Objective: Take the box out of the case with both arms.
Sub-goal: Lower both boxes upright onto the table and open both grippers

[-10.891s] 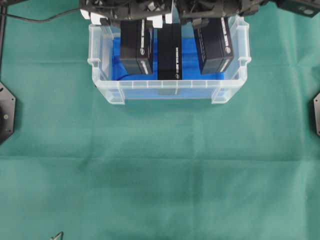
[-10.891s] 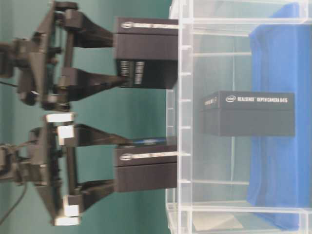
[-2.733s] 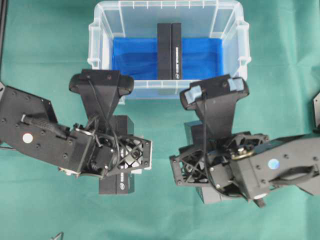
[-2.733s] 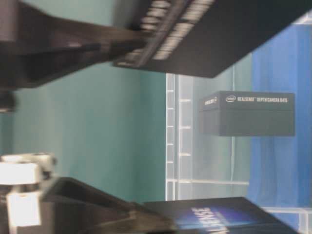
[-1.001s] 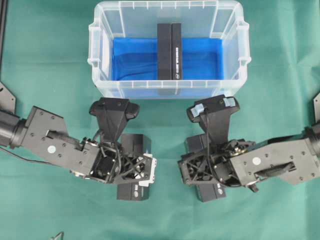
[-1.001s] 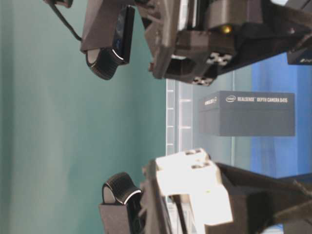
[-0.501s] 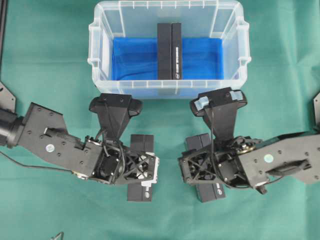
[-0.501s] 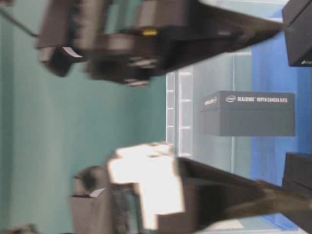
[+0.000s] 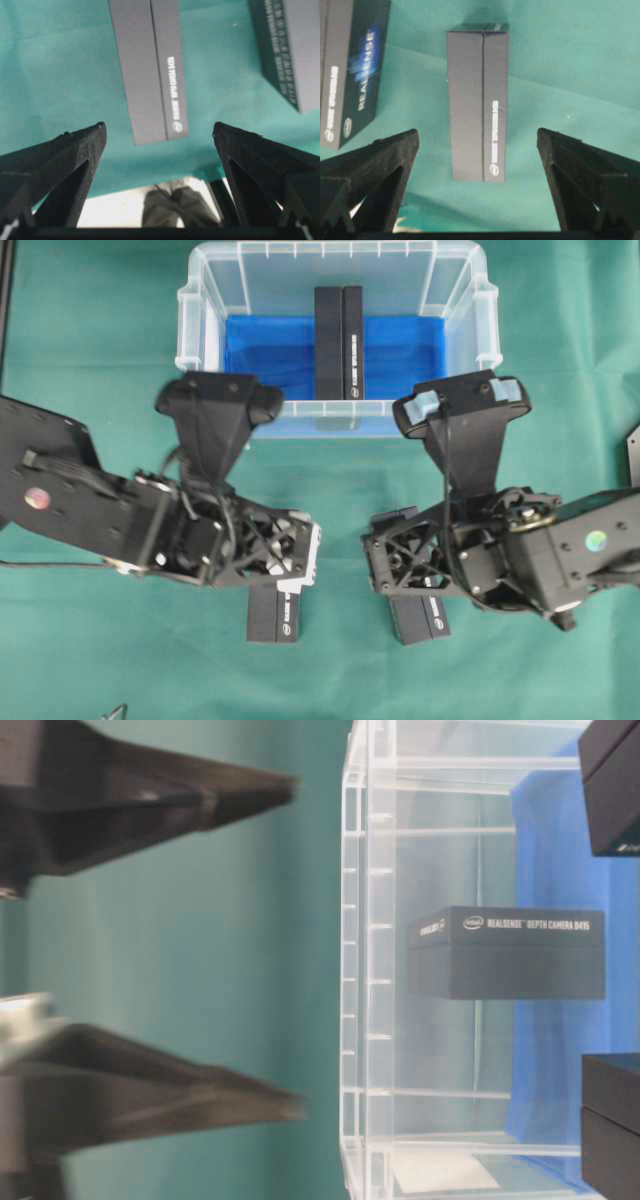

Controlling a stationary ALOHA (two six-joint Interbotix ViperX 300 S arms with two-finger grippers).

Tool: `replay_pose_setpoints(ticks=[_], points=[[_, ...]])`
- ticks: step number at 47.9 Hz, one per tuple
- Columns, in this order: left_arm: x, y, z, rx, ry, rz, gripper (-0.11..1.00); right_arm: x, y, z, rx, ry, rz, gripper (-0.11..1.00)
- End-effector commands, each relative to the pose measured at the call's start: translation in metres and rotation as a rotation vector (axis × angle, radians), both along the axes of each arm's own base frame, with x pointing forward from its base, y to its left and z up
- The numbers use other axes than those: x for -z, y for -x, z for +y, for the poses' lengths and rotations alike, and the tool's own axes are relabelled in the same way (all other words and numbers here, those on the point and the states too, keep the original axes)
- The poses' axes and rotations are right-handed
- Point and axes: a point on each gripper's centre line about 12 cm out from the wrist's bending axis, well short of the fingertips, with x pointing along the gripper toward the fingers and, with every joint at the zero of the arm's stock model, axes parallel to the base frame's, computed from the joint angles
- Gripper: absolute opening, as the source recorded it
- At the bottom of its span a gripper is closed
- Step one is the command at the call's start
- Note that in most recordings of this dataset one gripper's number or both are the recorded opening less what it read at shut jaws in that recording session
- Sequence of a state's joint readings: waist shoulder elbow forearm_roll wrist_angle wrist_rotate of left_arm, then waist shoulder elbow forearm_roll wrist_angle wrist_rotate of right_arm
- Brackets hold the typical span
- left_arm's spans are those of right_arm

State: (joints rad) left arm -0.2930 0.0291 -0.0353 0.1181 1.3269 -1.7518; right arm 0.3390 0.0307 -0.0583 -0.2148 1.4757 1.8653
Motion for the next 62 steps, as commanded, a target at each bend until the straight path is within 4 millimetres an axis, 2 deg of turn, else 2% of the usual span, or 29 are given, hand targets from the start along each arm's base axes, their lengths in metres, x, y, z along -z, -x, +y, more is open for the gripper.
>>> replay_pose_setpoints(ticks=[1, 16, 49, 62], points=[[-0.038, 0.007, 0.009, -0.012, 0.006, -0.066, 0.91, -0.027, 0.006, -0.003, 0.004, -0.012, -0.049, 0.94], [-0.059, 0.004, 0.014, -0.005, 0.001, -0.077, 0.91, -0.061, 0.009, -0.012, -0.005, 0.03, -0.063, 0.94], [-0.058, 0.007, 0.016, -0.015, -0.008, -0.047, 0.91, -0.06, 0.008, -0.013, -0.052, 0.04, -0.05, 0.94], [-0.058, 0.012, 0.012, -0.001, -0.008, -0.044, 0.91, -0.062, 0.017, -0.009, -0.122, 0.005, -0.006, 0.94]])
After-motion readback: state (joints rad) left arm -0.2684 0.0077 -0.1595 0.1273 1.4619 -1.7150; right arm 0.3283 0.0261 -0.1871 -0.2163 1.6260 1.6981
